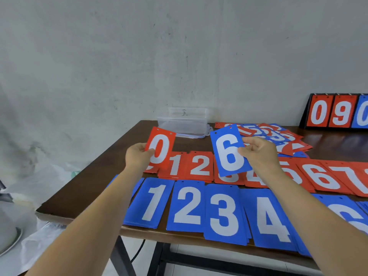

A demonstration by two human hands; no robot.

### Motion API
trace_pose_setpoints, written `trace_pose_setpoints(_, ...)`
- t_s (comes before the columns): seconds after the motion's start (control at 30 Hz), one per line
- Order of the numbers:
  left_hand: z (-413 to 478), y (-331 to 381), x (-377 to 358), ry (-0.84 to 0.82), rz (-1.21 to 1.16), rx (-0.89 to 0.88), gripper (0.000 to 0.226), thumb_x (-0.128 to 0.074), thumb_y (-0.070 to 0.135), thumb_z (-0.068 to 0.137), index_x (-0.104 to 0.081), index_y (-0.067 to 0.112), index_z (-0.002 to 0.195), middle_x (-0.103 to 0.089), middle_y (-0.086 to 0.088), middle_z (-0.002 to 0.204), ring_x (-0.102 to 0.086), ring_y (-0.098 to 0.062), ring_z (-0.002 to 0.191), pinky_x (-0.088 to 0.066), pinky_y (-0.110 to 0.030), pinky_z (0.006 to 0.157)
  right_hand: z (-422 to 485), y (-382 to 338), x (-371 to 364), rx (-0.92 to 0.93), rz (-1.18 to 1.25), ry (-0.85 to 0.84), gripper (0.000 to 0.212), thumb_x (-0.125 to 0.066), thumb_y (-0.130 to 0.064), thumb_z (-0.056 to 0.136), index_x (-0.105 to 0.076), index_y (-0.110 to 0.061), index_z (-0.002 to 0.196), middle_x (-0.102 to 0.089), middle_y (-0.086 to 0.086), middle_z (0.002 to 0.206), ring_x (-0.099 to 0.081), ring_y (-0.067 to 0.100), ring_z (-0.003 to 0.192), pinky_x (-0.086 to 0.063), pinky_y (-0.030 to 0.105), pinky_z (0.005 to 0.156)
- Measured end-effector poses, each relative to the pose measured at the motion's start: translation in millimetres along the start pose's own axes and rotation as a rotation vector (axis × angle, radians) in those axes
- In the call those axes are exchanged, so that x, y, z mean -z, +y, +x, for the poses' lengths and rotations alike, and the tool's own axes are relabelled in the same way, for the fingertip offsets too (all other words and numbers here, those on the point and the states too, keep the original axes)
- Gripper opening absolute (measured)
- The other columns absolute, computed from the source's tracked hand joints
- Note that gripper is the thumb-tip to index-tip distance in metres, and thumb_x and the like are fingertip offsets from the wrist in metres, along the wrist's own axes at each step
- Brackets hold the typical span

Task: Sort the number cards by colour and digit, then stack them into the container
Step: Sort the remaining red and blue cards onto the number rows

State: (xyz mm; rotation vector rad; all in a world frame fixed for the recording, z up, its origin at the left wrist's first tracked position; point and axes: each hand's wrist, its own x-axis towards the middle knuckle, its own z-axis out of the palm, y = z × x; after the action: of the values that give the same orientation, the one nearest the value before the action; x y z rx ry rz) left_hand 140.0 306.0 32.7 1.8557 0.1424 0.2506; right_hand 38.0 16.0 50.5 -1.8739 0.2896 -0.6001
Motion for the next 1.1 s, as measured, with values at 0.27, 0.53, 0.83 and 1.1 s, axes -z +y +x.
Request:
trace_pose_setpoints(0.27, 39.5, -28.0, 13.2, 0.034, 0.307, -0.03, 0.031, -0.06, 0.015, 0.093, -0.063, 0.005, 0.123, -0.067, -0.012, 0.117, -0.064, -0.028, 0.105, -0.052, -0.036, 0.086, 1.5, 6.3, -12.9, -0.008, -0.062, 0.043, 0.038, -0.067, -0.012, 0.089, -0.059, -0.015, 0.126, -0.07, 0.003, 0.091, -0.065, 0.013, 0.085, -0.056, 0.031, 0.06)
trace_pose_setpoints(0.53, 49.8, -39.7, 3.2, 0.011, 0.795, -0.097, 0.024, -0.063, 0.027, 0.092, -0.062, 0.009, 0.107, -0.066, -0.01, 0.104, -0.064, -0.026, 0.09, -0.052, -0.033, 0.068, 3.7, 8.9, -16.1, -0.018, -0.043, 0.06, 0.038, -0.067, -0.013, 0.089, -0.058, -0.015, 0.126, -0.071, 0.004, 0.094, -0.067, 0.013, 0.088, -0.055, 0.025, 0.058)
trace_pose_setpoints(0.83, 41.9, -25.9, -4.6, 0.015, 0.83, -0.161, 0.046, -0.066, 0.032, 0.09, -0.055, 0.006, 0.126, -0.059, -0.014, 0.121, -0.059, -0.03, 0.107, -0.046, -0.035, 0.074, -9.4, 6.5, 4.9, -0.043, -0.034, 0.102, 0.036, -0.067, -0.011, 0.089, -0.059, -0.014, 0.124, -0.07, 0.003, 0.091, -0.069, 0.018, 0.09, -0.052, 0.022, 0.056)
trace_pose_setpoints(1.1, -0.9, 5.3, -24.0, -0.024, 0.712, -0.227, 0.052, -0.066, 0.031, 0.088, -0.052, 0.013, 0.135, -0.059, -0.01, 0.129, -0.055, -0.031, 0.117, -0.047, -0.043, 0.089, -31.6, 7.0, 49.5, -0.035, -0.017, 0.153, 0.038, -0.068, -0.009, 0.087, -0.061, -0.015, 0.124, -0.069, 0.004, 0.096, -0.067, 0.018, 0.093, -0.058, 0.043, 0.082)
